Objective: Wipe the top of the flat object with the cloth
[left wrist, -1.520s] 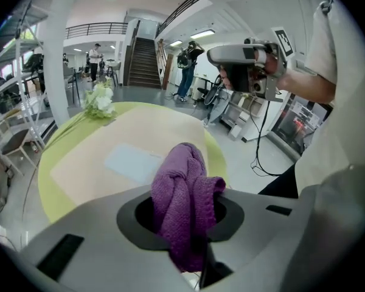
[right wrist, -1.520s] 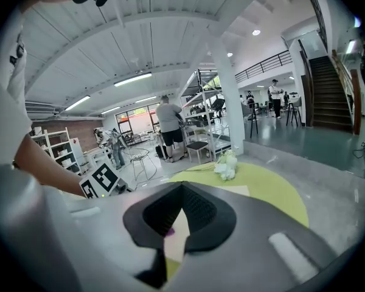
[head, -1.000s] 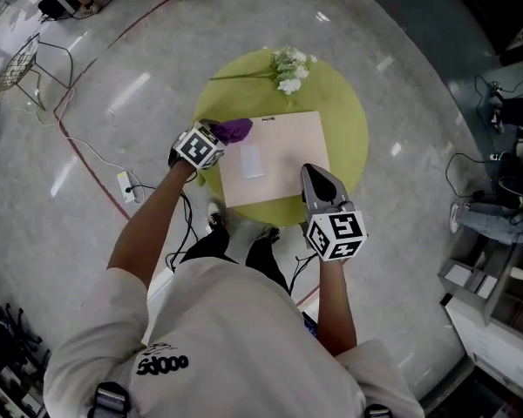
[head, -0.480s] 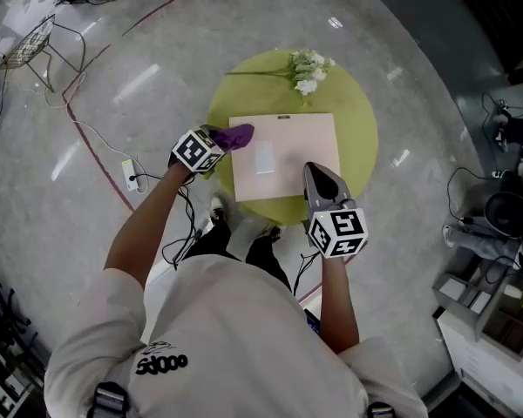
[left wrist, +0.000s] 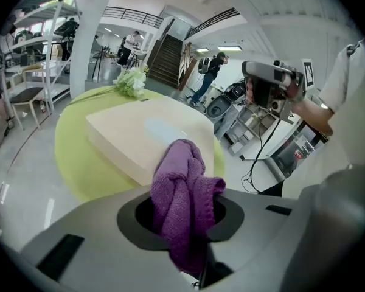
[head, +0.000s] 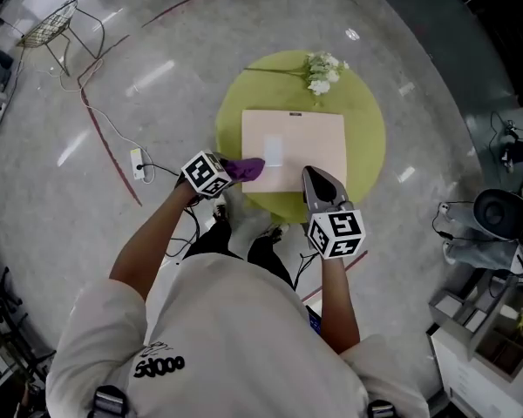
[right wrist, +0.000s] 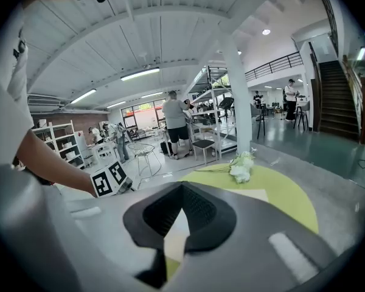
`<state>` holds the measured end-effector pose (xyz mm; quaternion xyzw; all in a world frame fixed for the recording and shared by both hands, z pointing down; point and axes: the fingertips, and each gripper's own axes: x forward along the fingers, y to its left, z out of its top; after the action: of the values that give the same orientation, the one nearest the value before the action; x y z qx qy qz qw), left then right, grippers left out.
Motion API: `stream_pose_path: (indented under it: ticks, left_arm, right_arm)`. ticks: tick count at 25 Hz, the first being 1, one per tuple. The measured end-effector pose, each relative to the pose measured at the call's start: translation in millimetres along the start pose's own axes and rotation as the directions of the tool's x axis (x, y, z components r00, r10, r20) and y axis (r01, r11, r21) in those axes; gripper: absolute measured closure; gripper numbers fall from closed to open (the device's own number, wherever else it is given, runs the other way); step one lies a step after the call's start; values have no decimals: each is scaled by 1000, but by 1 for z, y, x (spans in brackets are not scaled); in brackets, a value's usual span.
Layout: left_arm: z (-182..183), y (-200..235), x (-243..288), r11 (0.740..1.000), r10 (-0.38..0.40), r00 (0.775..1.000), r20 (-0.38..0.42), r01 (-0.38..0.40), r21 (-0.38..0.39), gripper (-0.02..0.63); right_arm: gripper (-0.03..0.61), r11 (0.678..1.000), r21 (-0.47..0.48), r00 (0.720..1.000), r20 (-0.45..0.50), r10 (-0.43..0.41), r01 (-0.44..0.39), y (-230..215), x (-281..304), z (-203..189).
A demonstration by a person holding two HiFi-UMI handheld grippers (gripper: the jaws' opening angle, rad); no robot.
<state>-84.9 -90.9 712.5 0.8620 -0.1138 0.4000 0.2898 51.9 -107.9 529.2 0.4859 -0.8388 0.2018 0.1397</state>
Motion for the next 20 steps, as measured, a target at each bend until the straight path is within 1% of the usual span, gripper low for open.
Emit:
stream_pose_path:
  ticks: [4, 7, 9, 11, 13, 15, 18, 20]
  left_arm:
    - [-16, -24, 3, 1000, -31, 999, -43, 31, 0, 525]
    - [-21, -37, 3, 998, -26, 997, -67, 29, 52, 525]
    - [-22, -40, 1, 997, -15, 998, -68, 20, 76, 525]
    - [-19, -42, -3, 996, -7, 999, -46, 11, 89, 525]
    - [-3, -42, -14, 994, -3, 1000, 15, 2, 108, 525]
    - [25, -41, -28, 992, 4, 995, 102, -17, 127, 525]
    - [77, -33, -54, 984, 32, 972, 231, -71, 164, 525]
    - [113, -29, -72, 974, 57, 948, 313, -121, 192, 525]
  right_arm:
    - [571, 1000, -18, 1000, 2, 14, -14, 2, 2, 1]
    - [571, 999, -29, 1000, 15, 20, -19, 5, 1, 6]
    - [571, 999, -41, 999, 29, 18, -17, 6, 0, 12]
    - [571, 998, -54, 999, 47, 17, -14, 4, -1, 20]
    - [571, 998, -65, 998, 69, 12, -8, -1, -5, 31]
    - [571, 997, -79, 995, 96, -6, 14, -10, -10, 44]
    - [571, 990, -115, 988, 142, -63, 79, -28, -19, 67]
    - [570, 983, -138, 980, 171, -98, 122, -38, -25, 82]
